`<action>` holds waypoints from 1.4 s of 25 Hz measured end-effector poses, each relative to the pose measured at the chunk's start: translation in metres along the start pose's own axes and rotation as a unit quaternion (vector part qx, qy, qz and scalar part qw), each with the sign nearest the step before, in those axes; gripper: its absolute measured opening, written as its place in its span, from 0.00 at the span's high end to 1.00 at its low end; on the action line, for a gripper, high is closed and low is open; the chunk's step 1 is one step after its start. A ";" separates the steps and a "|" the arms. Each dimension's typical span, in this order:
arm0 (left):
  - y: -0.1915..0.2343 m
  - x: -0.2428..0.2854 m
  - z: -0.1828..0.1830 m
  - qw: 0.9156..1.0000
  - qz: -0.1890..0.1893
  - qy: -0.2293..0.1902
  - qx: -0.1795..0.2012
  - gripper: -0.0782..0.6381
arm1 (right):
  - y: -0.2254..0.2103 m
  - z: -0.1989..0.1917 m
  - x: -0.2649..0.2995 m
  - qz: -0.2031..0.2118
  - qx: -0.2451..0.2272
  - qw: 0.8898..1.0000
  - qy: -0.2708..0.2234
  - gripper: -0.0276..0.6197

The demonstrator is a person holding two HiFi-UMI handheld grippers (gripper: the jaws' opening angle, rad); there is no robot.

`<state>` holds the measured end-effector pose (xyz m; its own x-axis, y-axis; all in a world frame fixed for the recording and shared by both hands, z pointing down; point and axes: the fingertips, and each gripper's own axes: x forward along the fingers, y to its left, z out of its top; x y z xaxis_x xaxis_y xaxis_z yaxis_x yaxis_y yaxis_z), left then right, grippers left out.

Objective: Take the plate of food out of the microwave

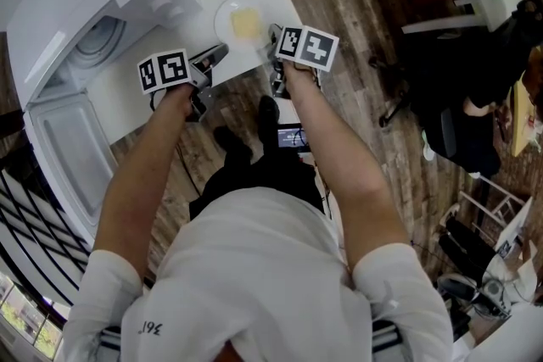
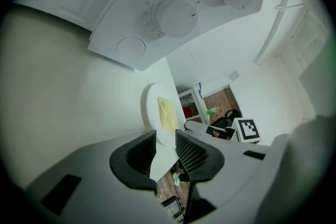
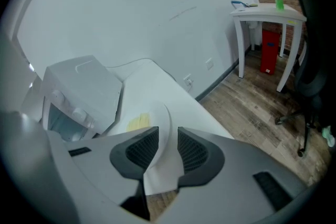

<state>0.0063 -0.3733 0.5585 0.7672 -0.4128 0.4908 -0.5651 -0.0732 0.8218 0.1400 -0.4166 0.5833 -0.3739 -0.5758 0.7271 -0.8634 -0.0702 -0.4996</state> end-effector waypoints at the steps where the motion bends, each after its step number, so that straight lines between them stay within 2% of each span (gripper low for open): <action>1: 0.000 -0.001 0.001 1.000 -0.001 -0.003 0.002 0.75 | 0.000 0.000 -0.001 0.001 0.001 1.000 -0.002 0.81; 6: -0.012 -0.012 0.012 0.999 -0.010 -0.027 0.030 0.75 | 0.010 0.017 -0.016 0.010 -0.013 0.999 -0.030 0.82; 11: -0.056 -0.019 0.028 0.995 -0.053 -0.055 0.071 0.75 | 0.042 0.052 -0.049 0.045 -0.060 0.994 -0.076 0.82; 15: -0.097 -0.028 0.030 0.986 -0.088 -0.067 0.122 0.75 | 0.064 0.065 -0.075 0.075 -0.079 0.989 -0.103 0.82; 17: -0.114 -0.035 0.030 0.982 -0.102 -0.072 0.141 0.75 | 0.074 0.067 -0.088 0.088 -0.083 0.986 -0.112 0.82; 23: -0.151 -0.066 0.026 0.970 -0.140 -0.092 0.177 0.76 | 0.096 0.062 -0.123 0.116 -0.078 0.983 -0.120 0.95; 26: -0.159 -0.088 0.023 0.964 -0.152 -0.107 0.189 0.77 | 0.108 0.057 -0.139 0.127 -0.078 0.981 -0.124 0.95; 28: -0.162 -0.103 0.022 0.961 -0.157 -0.122 0.191 0.82 | 0.116 0.055 -0.149 0.134 -0.082 0.979 -0.127 0.95; 35: -0.165 -0.146 0.015 0.953 -0.166 -0.152 0.203 0.88 | 0.132 0.041 -0.180 0.144 -0.114 0.973 -0.136 0.95</action>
<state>-0.0166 -0.3150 0.3466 0.8357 -0.5451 0.0662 -0.4251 -0.5659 0.7064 0.1077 -0.3561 0.3674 -0.5359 -0.7408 0.4050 -0.7999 0.2920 -0.5244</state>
